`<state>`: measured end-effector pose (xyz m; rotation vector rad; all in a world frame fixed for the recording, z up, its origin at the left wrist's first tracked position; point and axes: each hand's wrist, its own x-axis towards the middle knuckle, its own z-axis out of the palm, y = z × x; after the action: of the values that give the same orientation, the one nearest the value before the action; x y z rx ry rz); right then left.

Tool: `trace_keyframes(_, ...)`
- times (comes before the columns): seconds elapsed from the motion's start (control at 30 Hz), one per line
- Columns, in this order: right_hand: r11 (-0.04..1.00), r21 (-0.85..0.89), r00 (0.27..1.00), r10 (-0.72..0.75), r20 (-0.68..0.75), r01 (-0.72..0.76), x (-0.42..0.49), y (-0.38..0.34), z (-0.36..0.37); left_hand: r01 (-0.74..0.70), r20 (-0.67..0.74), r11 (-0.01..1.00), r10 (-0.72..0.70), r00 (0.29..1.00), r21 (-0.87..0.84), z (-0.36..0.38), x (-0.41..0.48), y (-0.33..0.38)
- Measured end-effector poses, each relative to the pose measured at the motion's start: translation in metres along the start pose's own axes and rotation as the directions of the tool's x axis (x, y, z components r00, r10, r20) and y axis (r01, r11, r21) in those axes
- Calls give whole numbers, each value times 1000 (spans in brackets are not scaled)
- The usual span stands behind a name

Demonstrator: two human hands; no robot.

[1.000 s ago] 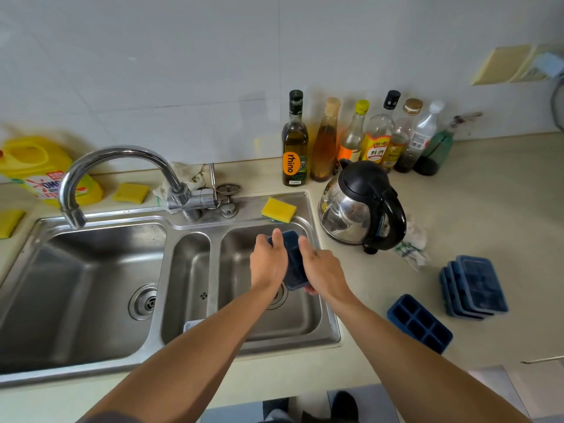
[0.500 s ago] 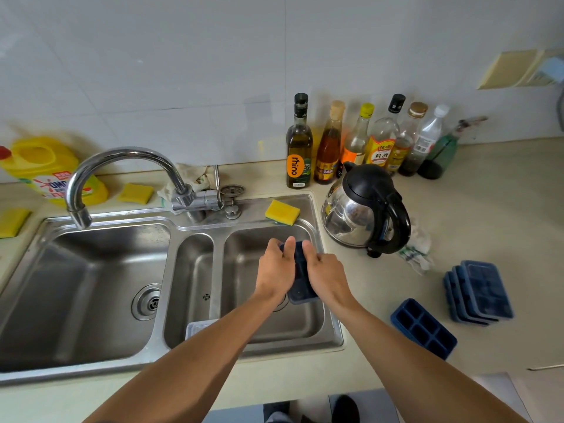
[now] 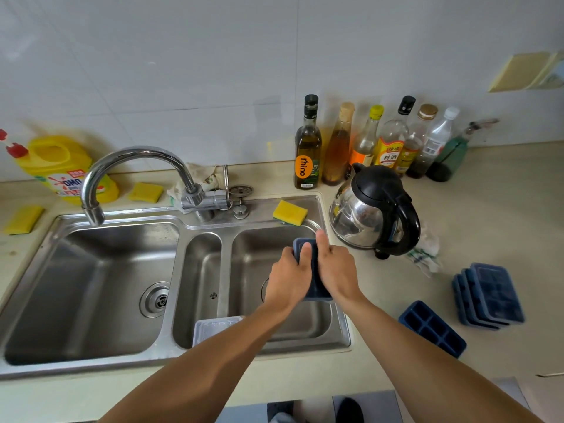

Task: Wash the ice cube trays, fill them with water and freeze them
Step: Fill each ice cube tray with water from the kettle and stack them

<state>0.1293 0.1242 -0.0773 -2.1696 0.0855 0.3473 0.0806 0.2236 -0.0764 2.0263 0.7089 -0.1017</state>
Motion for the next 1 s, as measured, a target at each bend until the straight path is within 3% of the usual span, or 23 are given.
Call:
trace_keyframes(0.33, 999, 30, 998, 34, 61, -36, -3, -3, 2, -35, 27, 999, 35, 999, -12, 0, 8, -9)
trace_keyframes(0.43, 994, 94, 981, 35, 189, -54, -3, -6, -2, -40, 19, 996, 42, 999, -76, -6, 11, -15)
trace_keyframes(0.57, 969, 208, 878, 20, 478, -135, -5, -5, -9, -82, -33, 991, 79, 996, -110, -29, 27, -19)
trace_keyframes(0.73, 954, 297, 863, -120, 490, -36, -3, -18, -18, -284, -85, 958, 280, 956, -37, -56, 37, -5)
trace_keyframes(0.87, 911, 410, 873, -223, 434, 29, 0, -39, -28, -513, -144, 856, 517, 844, 70, -75, 37, 14)
trace_keyframes(1.0, 912, 408, 876, -230, 425, 42, -8, -40, -28, -604, -84, 773, 627, 775, 194, -78, 33, 16)
